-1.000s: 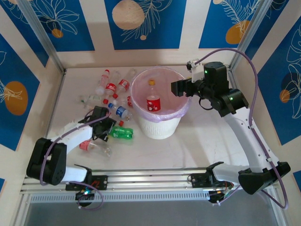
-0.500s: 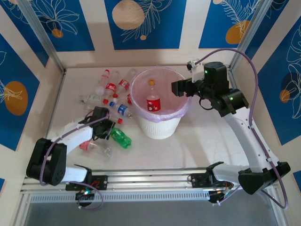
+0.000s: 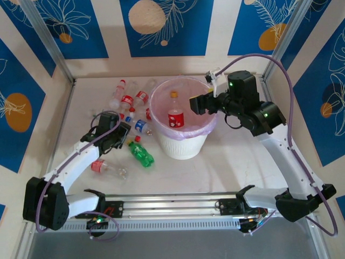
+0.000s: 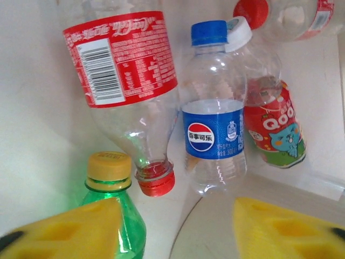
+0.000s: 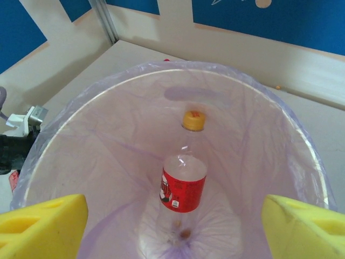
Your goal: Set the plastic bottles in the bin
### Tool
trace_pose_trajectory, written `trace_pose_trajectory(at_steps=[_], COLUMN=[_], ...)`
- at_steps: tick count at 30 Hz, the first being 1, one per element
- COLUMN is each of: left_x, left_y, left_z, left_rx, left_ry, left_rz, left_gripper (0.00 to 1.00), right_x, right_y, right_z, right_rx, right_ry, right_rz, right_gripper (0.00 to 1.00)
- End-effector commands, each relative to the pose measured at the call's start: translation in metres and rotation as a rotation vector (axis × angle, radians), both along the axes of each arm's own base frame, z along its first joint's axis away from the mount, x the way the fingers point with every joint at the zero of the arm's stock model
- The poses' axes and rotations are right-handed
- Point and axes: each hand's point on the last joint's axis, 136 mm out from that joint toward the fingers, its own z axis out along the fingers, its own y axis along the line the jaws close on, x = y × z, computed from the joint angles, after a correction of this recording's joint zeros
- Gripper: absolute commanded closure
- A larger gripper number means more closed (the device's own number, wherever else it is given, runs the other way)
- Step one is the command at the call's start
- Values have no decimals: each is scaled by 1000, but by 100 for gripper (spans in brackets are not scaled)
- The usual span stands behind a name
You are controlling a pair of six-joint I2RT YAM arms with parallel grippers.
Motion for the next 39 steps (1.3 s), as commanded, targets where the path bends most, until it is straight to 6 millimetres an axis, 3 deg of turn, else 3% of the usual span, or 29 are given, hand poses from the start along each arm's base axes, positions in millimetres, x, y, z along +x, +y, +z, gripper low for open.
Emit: trace_pose_trajectory(at_steps=[1,5,11,18,25,28,30,34,39], left_x=[-22,-29,-33,-37,-37,-33,-24,-6,3], left_y=[-2,-9,-26,-41,-35,-33,-34,-29,-13], left_z=[-26,-48,-72,-100,-94,-81,-61,0,91], left_rx=[-6,-26,-38,-75,-49,-39,-47,-21,25], left_ry=[92,143,194,250,236,199,140,-9,-211], left_rz=[-17,-43,-65,-46,-28,-33,-47,-79,-149], left_gripper=[22,11,12,21,39,41,43,45,50], right_x=[2,1,2,4,-1,-4,-10,-29,-57], right_y=[-2,0,0,-1,-3,-1,4,23,65], right_z=[-2,-3,-8,-16,-15,-13,-12,0,7], right_rx=[-37,-41,-56,-66,-59,-56,-67,-65,-35], right_ry=[6,4,7,15,15,15,9,-11,0], right_rz=[-17,-16,-25,-34,-35,-25,-1,74,225], right_gripper=[16,16,16,16,16,16,16,16,16])
